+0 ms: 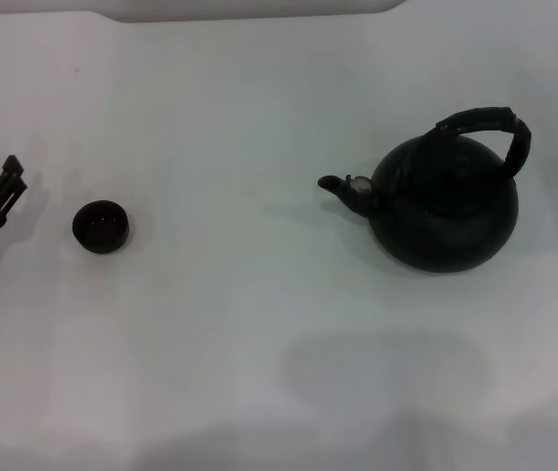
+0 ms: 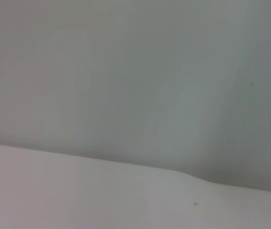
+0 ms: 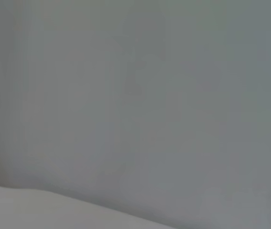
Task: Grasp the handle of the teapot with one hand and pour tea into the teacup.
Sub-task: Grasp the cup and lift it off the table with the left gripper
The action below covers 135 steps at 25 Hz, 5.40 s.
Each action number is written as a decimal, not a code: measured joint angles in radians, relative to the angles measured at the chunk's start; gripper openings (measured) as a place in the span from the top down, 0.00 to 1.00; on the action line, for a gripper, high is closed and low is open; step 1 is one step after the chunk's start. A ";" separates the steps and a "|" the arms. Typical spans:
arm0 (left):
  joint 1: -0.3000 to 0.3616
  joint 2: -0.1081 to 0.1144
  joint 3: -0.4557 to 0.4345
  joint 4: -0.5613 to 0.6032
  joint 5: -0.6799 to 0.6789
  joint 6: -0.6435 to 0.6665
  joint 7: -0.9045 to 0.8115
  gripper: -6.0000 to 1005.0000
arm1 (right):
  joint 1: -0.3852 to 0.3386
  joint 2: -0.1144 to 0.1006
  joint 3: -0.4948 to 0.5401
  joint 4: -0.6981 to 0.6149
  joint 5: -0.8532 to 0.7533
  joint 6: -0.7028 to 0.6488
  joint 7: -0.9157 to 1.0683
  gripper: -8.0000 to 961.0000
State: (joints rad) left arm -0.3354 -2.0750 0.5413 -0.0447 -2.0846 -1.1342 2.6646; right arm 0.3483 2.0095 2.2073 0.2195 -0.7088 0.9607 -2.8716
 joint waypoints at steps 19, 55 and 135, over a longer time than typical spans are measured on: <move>0.059 -0.005 -0.010 0.026 0.019 -0.320 0.038 0.15 | 0.002 0.000 0.000 0.000 0.003 -0.008 0.000 0.09; 0.221 -0.028 0.150 0.529 0.121 -0.218 -0.367 0.16 | 0.029 0.003 -0.026 -0.009 0.003 -0.008 0.001 0.09; 0.517 -0.001 1.303 1.390 0.897 0.790 -1.990 0.13 | 0.041 -0.005 -0.017 0.011 0.011 -0.127 -0.029 0.09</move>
State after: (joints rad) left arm 0.1817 -2.0755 1.8442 1.3449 -1.1880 -0.3446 0.6748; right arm 0.3891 2.0049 2.1904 0.2301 -0.6980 0.8336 -2.9006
